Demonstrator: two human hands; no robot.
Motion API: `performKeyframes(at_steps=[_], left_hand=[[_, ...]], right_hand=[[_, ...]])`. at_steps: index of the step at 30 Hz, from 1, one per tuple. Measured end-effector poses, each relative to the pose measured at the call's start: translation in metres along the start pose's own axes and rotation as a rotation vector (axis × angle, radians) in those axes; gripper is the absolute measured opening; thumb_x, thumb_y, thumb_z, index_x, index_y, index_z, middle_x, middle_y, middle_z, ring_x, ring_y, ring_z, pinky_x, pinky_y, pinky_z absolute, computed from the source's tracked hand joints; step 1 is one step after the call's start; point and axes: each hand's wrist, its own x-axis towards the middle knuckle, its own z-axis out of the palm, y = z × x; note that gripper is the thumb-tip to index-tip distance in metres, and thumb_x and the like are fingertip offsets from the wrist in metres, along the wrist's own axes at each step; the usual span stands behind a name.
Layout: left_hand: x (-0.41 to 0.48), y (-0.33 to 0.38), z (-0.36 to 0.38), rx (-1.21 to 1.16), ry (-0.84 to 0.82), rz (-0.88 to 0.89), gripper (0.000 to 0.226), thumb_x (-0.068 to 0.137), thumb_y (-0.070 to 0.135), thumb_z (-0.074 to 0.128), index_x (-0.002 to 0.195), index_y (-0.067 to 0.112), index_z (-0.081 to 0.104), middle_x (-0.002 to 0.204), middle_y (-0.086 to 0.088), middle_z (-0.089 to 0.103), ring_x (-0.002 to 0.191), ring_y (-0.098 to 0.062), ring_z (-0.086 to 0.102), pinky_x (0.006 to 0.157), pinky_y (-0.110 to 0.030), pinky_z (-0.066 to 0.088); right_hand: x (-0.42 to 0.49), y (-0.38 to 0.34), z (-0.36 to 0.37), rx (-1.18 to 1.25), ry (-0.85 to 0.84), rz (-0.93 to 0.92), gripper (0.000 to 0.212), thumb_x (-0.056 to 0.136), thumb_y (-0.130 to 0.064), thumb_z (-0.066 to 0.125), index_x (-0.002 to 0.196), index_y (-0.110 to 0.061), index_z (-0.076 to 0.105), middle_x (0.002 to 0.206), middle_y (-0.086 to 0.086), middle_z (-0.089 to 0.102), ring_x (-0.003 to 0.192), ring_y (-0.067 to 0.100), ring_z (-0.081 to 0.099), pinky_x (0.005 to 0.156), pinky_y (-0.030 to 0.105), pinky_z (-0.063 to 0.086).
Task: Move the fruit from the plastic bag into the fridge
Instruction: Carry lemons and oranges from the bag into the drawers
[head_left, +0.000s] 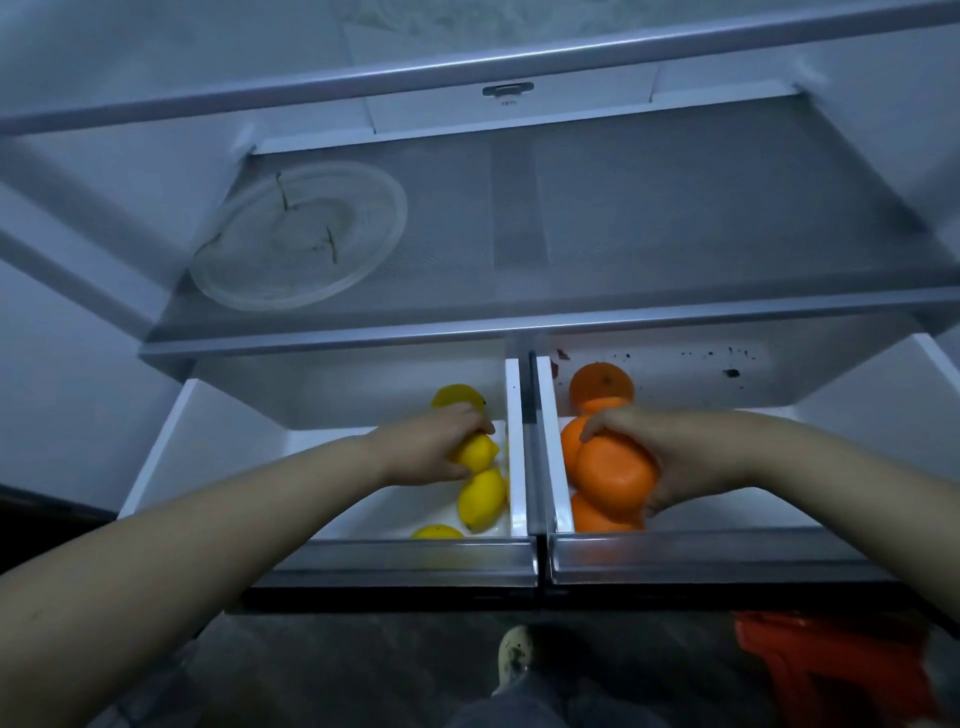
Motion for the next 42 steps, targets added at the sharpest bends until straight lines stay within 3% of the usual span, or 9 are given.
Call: performKeyframes(at_steps=[8, 13, 18, 22, 27, 34, 37, 42], left_hand=[[0.003, -0.009, 0.015, -0.028, 0.05, -0.025, 0.055, 0.082, 0.031, 0.068, 0.131, 0.019, 0.046, 0.131, -0.002, 0.047, 0.117, -0.019, 0.047, 0.091, -0.034, 0.044], [0.006, -0.011, 0.022, -0.029, 0.111, -0.042, 0.049, 0.082, 0.031, 0.067, 0.128, 0.02, 0.051, 0.128, -0.001, 0.054, 0.116, -0.019, 0.048, 0.091, -0.036, 0.045], [0.008, -0.012, 0.025, -0.024, 0.114, -0.053, 0.045, 0.084, 0.03, 0.065, 0.126, 0.02, 0.054, 0.126, 0.0, 0.055, 0.116, -0.019, 0.049, 0.09, -0.034, 0.044], [0.009, -0.012, 0.024, -0.017, 0.106, -0.068, 0.049, 0.084, 0.03, 0.066, 0.13, 0.02, 0.05, 0.131, 0.0, 0.051, 0.119, -0.018, 0.047, 0.09, -0.03, 0.04], [0.009, -0.01, 0.023, -0.021, 0.092, -0.074, 0.052, 0.084, 0.029, 0.066, 0.132, 0.02, 0.049, 0.133, -0.001, 0.049, 0.121, -0.019, 0.045, 0.094, -0.03, 0.04], [0.008, -0.008, 0.021, -0.036, 0.068, -0.081, 0.052, 0.084, 0.025, 0.066, 0.132, 0.019, 0.048, 0.133, -0.003, 0.048, 0.119, -0.019, 0.046, 0.094, -0.033, 0.042], [0.008, -0.009, 0.02, -0.043, 0.068, -0.092, 0.053, 0.085, 0.026, 0.065, 0.134, 0.02, 0.046, 0.135, -0.003, 0.047, 0.12, -0.019, 0.046, 0.094, -0.032, 0.041], [0.007, -0.007, 0.017, -0.057, 0.06, -0.085, 0.053, 0.084, 0.02, 0.064, 0.134, 0.019, 0.047, 0.134, -0.004, 0.047, 0.12, -0.02, 0.045, 0.094, -0.032, 0.041]], right_hand=[[0.01, 0.012, 0.013, 0.072, 0.09, 0.022, 0.05, 0.079, -0.035, 0.07, 0.125, -0.024, 0.053, 0.117, 0.0, 0.06, 0.108, 0.02, 0.058, 0.082, 0.023, 0.042], [0.015, 0.023, 0.019, -0.008, 0.331, 0.003, 0.084, 0.069, -0.041, 0.077, 0.136, -0.042, 0.027, 0.137, -0.011, 0.035, 0.122, 0.013, 0.038, 0.091, 0.039, 0.047], [0.019, 0.029, 0.018, -0.029, 0.455, 0.008, 0.086, 0.068, -0.033, 0.079, 0.138, -0.04, 0.03, 0.135, -0.006, 0.033, 0.125, 0.015, 0.032, 0.093, 0.034, 0.042], [0.019, 0.031, 0.021, -0.016, 0.423, -0.017, 0.085, 0.064, -0.041, 0.08, 0.135, -0.042, 0.033, 0.126, -0.007, 0.032, 0.122, 0.013, 0.029, 0.095, 0.036, 0.042], [0.02, 0.031, 0.023, 0.033, 0.243, -0.025, 0.088, 0.065, -0.046, 0.079, 0.134, -0.049, 0.025, 0.123, -0.018, 0.028, 0.12, 0.009, 0.029, 0.096, 0.036, 0.043], [0.018, 0.028, 0.02, -0.095, 0.48, -0.019, 0.08, 0.071, -0.033, 0.076, 0.138, -0.038, 0.032, 0.132, -0.004, 0.034, 0.125, 0.017, 0.03, 0.09, 0.033, 0.041], [0.017, 0.031, 0.018, -0.033, 0.538, -0.021, 0.084, 0.07, -0.033, 0.078, 0.138, -0.04, 0.03, 0.135, -0.007, 0.033, 0.126, 0.015, 0.03, 0.093, 0.032, 0.038], [0.014, 0.035, 0.021, 0.049, 0.322, -0.014, 0.086, 0.068, -0.046, 0.078, 0.136, -0.045, 0.025, 0.138, -0.014, 0.033, 0.122, 0.009, 0.035, 0.096, 0.03, 0.041]])
